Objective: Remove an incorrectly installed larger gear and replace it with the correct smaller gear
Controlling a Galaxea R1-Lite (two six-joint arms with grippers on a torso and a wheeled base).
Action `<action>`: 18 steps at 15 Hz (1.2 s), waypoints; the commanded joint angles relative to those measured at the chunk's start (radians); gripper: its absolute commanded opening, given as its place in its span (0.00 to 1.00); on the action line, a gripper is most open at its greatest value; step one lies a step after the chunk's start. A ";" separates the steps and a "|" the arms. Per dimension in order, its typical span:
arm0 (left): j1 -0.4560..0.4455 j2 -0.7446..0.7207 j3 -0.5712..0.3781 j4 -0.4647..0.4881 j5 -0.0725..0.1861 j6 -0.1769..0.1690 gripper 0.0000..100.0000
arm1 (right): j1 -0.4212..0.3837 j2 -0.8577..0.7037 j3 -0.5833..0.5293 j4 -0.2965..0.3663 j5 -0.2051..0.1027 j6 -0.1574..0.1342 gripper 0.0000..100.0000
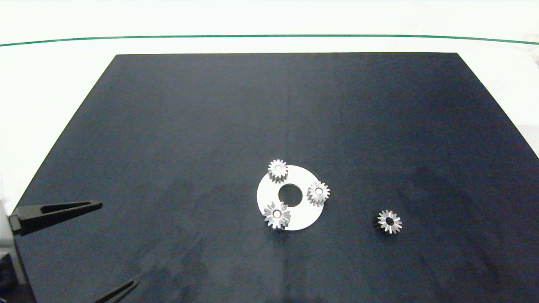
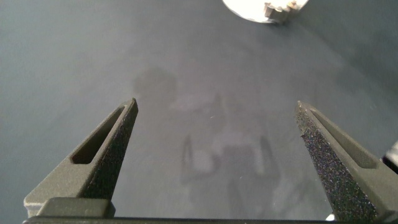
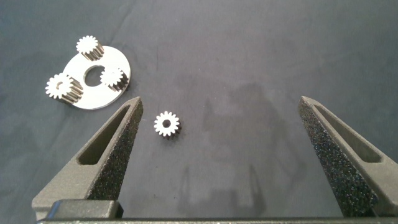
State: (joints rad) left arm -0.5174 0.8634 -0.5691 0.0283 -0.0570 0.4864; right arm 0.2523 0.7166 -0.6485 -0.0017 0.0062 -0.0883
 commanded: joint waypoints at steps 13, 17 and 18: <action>-0.237 0.569 -0.132 -0.314 0.180 0.026 1.00 | 0.002 0.030 -0.031 0.000 0.006 0.001 1.00; -0.266 0.615 -0.159 -0.298 0.181 0.015 1.00 | 0.004 0.029 -0.031 0.000 0.008 0.001 1.00; -0.271 0.628 -0.161 -0.298 0.181 0.011 1.00 | 0.007 0.029 -0.031 0.000 0.008 0.001 1.00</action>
State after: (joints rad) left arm -0.7802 1.4677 -0.7264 -0.2679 0.1230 0.4955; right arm 0.2572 0.7494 -0.6783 -0.0009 0.0134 -0.0866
